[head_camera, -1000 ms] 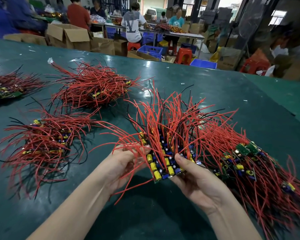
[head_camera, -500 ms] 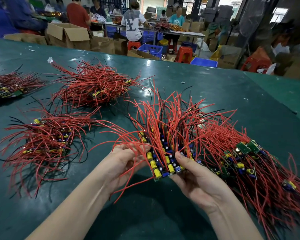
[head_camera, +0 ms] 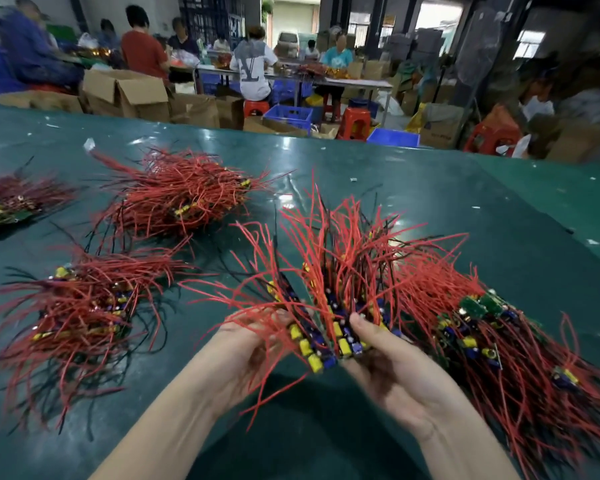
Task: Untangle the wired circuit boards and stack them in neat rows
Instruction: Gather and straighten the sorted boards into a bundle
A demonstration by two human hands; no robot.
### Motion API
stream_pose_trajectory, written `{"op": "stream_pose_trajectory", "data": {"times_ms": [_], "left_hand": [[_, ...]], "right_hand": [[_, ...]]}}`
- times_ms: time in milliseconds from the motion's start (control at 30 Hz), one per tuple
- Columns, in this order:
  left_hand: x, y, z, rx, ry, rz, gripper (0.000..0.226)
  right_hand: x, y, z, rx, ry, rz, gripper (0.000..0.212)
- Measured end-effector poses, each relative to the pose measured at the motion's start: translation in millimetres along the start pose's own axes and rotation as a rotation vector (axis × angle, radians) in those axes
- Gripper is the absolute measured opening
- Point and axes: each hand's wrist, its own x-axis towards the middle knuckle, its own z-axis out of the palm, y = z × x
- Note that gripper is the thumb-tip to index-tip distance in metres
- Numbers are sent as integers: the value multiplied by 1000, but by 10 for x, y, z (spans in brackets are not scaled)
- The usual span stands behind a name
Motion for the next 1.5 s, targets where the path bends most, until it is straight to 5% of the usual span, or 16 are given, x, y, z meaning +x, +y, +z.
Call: {"op": "stream_pose_trajectory", "data": {"times_ms": [200,333,567,700,767,900,1133,1400,1500], "left_hand": [[122,38,-87,-113,90,73,50],[183,182,-159,-223,228,140,37],[185,349,-246,-457,244,198,64],[81,450,-269,-509,183,246,23],[94,506,-368,-481,208,264,19],[158,580,-452,-429,299,390,46],[164,624,-524,-457,481,420,12],[191,614,-517,-412,490,450,5],[191,555,-482,-312,438,451,1]], "right_hand": [[80,-58,-123,15,42,-115,35],[106,-55,-167,-50,48,-165,28],[199,192,-34,-219,67,5,22],[379,256,188,-194,39,151,11],[529,231,308,-202,20,186,6],[891,139,568,-210,41,192,7],[1354,255,1016,-204,-63,303,11],[1349,273,1120,43,-54,347,4],[1131,206,998,2,-81,349,28]]}}
